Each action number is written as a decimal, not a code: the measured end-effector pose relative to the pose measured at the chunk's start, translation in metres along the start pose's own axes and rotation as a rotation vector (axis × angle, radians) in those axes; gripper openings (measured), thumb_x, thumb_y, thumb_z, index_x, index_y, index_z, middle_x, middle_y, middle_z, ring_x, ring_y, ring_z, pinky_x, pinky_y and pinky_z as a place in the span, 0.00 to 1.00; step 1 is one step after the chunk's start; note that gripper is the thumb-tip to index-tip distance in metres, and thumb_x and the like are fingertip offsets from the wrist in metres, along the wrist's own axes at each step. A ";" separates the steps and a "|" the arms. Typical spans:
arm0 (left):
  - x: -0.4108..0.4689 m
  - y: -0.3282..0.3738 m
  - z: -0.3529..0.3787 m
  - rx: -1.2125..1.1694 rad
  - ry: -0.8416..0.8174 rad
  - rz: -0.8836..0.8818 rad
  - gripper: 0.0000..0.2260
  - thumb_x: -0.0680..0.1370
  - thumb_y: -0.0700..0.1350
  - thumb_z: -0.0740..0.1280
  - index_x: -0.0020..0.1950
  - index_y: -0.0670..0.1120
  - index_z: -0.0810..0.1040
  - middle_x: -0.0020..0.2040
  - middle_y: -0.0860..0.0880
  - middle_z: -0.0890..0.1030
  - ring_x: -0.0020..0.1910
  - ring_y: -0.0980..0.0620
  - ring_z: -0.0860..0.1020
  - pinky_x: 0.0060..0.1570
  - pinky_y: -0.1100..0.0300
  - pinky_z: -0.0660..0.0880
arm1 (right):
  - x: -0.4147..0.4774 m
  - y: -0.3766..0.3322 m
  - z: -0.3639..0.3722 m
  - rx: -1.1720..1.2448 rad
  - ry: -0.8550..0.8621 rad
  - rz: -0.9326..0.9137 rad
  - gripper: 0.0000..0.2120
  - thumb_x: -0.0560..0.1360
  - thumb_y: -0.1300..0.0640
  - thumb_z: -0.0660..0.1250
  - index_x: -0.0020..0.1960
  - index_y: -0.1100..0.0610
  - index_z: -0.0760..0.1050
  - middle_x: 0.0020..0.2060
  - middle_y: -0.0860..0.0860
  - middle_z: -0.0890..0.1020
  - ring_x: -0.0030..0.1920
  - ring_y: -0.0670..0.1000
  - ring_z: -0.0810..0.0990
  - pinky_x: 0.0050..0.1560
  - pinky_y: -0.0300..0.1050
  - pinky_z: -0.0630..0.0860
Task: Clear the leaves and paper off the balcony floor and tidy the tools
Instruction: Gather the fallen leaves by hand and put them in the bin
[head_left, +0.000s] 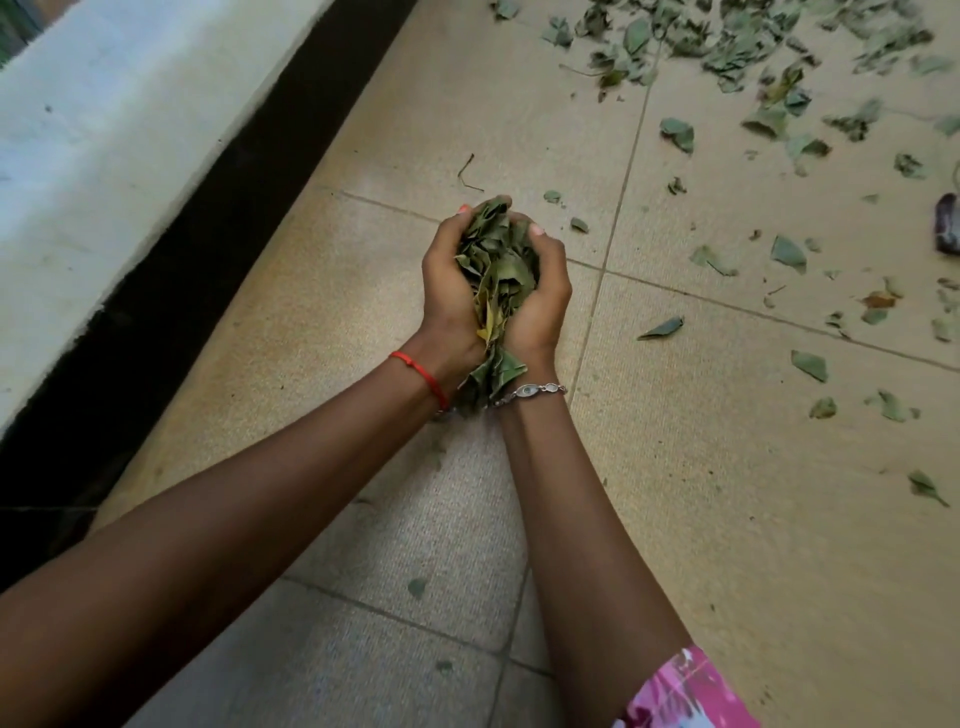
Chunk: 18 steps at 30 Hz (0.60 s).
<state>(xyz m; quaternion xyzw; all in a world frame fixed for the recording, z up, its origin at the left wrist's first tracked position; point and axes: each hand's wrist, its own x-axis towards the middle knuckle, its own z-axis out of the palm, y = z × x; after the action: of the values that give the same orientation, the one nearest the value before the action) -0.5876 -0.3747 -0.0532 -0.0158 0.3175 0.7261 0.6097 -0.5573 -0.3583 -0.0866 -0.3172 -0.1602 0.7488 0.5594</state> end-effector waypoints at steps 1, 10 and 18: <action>-0.004 0.001 0.003 -0.005 0.005 -0.010 0.15 0.81 0.47 0.54 0.44 0.40 0.76 0.33 0.47 0.80 0.32 0.53 0.80 0.37 0.65 0.78 | -0.004 -0.003 0.002 0.048 -0.006 0.038 0.09 0.67 0.54 0.65 0.42 0.57 0.81 0.45 0.56 0.81 0.52 0.56 0.78 0.59 0.51 0.73; -0.072 -0.011 0.092 -0.172 0.036 -0.079 0.15 0.80 0.47 0.52 0.45 0.41 0.75 0.35 0.46 0.78 0.33 0.51 0.79 0.38 0.64 0.77 | -0.059 -0.108 0.036 0.112 0.014 0.111 0.10 0.66 0.58 0.63 0.42 0.61 0.78 0.41 0.56 0.80 0.46 0.54 0.78 0.55 0.48 0.72; -0.173 0.036 0.241 -0.197 0.073 -0.183 0.16 0.80 0.48 0.52 0.45 0.41 0.75 0.33 0.46 0.79 0.31 0.51 0.78 0.36 0.63 0.77 | -0.144 -0.237 0.141 0.243 0.085 0.094 0.11 0.67 0.59 0.61 0.35 0.60 0.82 0.36 0.54 0.82 0.42 0.53 0.80 0.52 0.45 0.74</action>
<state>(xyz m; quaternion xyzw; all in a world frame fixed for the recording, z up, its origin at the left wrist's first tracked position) -0.4877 -0.4123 0.2261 -0.1309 0.2641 0.6940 0.6568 -0.4507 -0.4010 0.2022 -0.2857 -0.0295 0.7739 0.5644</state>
